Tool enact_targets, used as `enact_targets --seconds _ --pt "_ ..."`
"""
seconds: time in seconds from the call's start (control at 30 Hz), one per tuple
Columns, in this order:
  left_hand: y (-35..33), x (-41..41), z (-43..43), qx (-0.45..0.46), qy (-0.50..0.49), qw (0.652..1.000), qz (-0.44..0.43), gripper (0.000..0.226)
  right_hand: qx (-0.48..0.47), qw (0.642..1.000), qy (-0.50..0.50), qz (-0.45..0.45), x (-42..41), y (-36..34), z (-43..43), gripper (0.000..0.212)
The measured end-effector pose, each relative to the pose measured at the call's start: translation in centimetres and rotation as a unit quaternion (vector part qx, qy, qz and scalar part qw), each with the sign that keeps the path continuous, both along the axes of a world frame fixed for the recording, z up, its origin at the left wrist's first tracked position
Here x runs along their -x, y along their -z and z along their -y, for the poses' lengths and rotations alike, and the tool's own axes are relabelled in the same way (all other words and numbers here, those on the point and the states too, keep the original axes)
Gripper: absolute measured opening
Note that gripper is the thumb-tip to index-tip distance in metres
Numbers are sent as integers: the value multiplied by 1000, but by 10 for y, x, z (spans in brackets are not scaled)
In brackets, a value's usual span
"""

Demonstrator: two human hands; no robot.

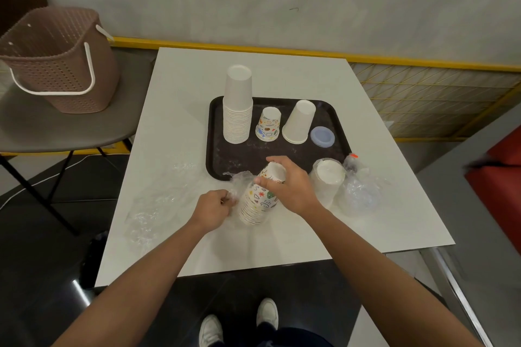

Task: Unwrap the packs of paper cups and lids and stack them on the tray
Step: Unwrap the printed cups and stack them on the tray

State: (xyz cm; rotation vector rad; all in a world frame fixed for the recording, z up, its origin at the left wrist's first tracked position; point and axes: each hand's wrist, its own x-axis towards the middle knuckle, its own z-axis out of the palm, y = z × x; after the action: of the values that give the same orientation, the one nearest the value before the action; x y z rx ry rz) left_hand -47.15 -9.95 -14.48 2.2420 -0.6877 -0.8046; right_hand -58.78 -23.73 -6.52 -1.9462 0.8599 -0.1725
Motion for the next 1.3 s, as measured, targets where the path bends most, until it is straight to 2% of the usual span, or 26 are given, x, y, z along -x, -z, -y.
enact_targets --seconds 0.07,0.17,0.3,0.4,0.5,0.67,0.83,0.9,1.0,1.07,1.13,1.23,1.3 --pt "1 3 3 20 -40 998 -46 15 -6 1000 7 8 -1 0 0 56" --pt "3 7 8 85 -138 977 -139 21 -13 1000 8 13 -2 1 -1 54" --pt "5 9 15 115 -203 960 -152 27 -13 1000 -6 19 0 6 -3 61" --pt "3 10 14 73 -161 984 -20 29 -20 1000 -9 22 1 6 -2 63" --pt "1 13 13 38 -122 986 107 29 -28 999 -19 20 1 5 -3 57" --pt "0 12 15 -31 -91 980 173 30 -10 999 -33 24 1 5 -4 55" --pt "-6 8 17 -43 -84 971 220 36 -25 999 -16 31 6 6 0 53" --pt "-7 7 18 -4 -111 979 168 37 -30 999 -9 33 6 3 1 55" --pt "-4 5 19 99 -200 974 -22 35 -40 998 -1 39 4 -1 1 54" --pt "-5 5 22 165 -266 938 -146 31 -58 997 8 54 4 -3 0 53" --pt "-10 6 24 224 -339 881 -243 25 -71 995 16 72 3 -6 0 52" --pt "-13 7 29 262 -428 805 -317 22 -66 992 27 102 2 -8 0 50" --pt "-12 6 30 257 -461 785 -324 22 -64 990 33 121 1 -9 0 48"
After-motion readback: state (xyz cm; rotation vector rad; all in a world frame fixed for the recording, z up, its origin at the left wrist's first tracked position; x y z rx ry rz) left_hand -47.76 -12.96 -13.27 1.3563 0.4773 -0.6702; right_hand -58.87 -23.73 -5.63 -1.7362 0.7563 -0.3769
